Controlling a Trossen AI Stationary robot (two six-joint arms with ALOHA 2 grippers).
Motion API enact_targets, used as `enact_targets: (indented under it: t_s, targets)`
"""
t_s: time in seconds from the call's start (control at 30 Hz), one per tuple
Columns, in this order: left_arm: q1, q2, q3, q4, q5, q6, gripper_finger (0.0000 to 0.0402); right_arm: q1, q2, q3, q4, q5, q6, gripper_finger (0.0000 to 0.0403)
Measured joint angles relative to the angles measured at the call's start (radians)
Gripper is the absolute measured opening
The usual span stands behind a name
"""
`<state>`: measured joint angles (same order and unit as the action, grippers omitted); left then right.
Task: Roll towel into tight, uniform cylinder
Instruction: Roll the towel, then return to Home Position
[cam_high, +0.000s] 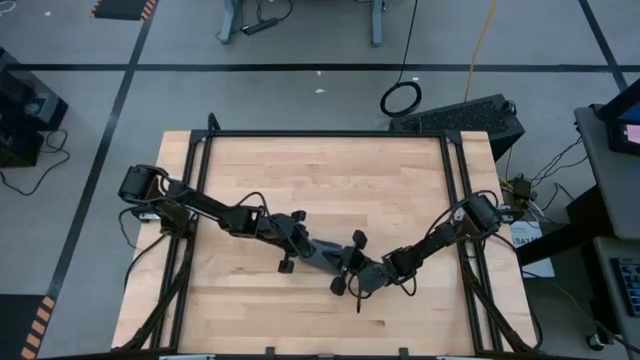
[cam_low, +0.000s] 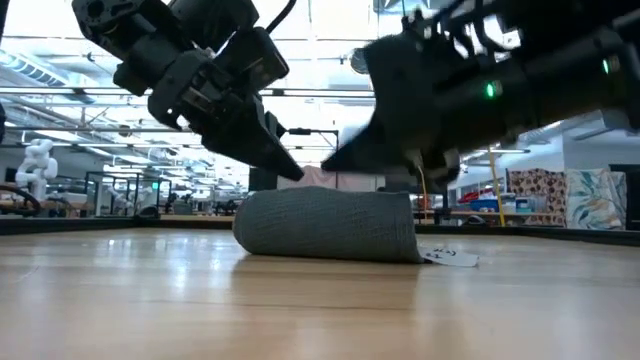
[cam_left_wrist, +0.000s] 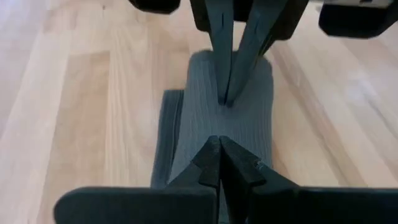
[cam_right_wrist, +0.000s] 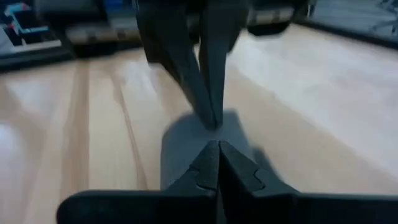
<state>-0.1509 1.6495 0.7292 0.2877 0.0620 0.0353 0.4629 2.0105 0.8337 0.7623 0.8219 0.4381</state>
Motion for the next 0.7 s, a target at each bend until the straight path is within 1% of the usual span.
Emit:
enact_targets:
  t_s: [0.1,0.23,0.37,0.5,0.6,0.7]
  targets:
    - [0.0,-0.019,0.0,0.001,0.0,0.006,0.0008,-0.002,-0.055,0.0,-0.027,0.001,-0.039,0.0]
    - [0.0,-0.066,0.0,-0.003,0.0,0.025,0.0008,-0.002,-0.154,0.0,-0.144,-0.002,-0.082,0.0]
    - [0.0,-0.142,0.0,-0.025,0.0,0.045,0.0008,-0.001,-0.289,0.001,-0.347,-0.044,-0.117,0.0]
    - [0.001,-0.231,0.001,-0.049,-0.011,0.102,0.0008,-0.001,-0.46,-0.027,-0.558,-0.059,-0.164,0.0]
    - [0.009,-0.298,0.001,-0.071,-0.036,0.121,0.0008,-0.013,-0.616,-0.083,-0.658,-0.136,-0.227,0.0]
    - [0.018,-0.372,-0.013,-0.085,-0.057,0.113,0.0008,-0.021,-0.796,-0.164,-0.675,-0.239,-0.295,0.0]
